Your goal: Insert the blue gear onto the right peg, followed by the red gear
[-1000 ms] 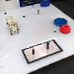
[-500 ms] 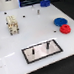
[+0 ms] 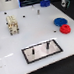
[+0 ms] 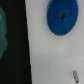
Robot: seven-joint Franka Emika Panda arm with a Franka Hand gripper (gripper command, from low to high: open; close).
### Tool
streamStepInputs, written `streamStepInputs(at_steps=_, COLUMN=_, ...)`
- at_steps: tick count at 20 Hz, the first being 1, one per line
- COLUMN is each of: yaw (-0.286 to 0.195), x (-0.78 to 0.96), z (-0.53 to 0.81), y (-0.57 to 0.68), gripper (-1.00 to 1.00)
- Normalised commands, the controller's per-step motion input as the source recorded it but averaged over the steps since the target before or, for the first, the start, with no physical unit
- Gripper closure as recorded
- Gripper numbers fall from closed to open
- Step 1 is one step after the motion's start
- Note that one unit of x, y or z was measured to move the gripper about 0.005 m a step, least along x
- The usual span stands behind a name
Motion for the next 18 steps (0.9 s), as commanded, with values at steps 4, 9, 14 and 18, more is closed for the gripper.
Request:
streamStepInputs(at_steps=4, yaw=0.0, x=-0.28, z=-0.52, y=-0.29, gripper=-1.0)
streamStepInputs(at_steps=9, yaw=0.0, x=-0.17, z=-0.51, y=-0.29, gripper=-1.0)
streamStepInputs(at_steps=14, yaw=0.0, x=-0.02, z=-0.18, y=-0.19, gripper=-1.0)
streamStepInputs(at_steps=18, yaw=0.0, x=-0.09, z=0.02, y=-0.04, gripper=-1.0)
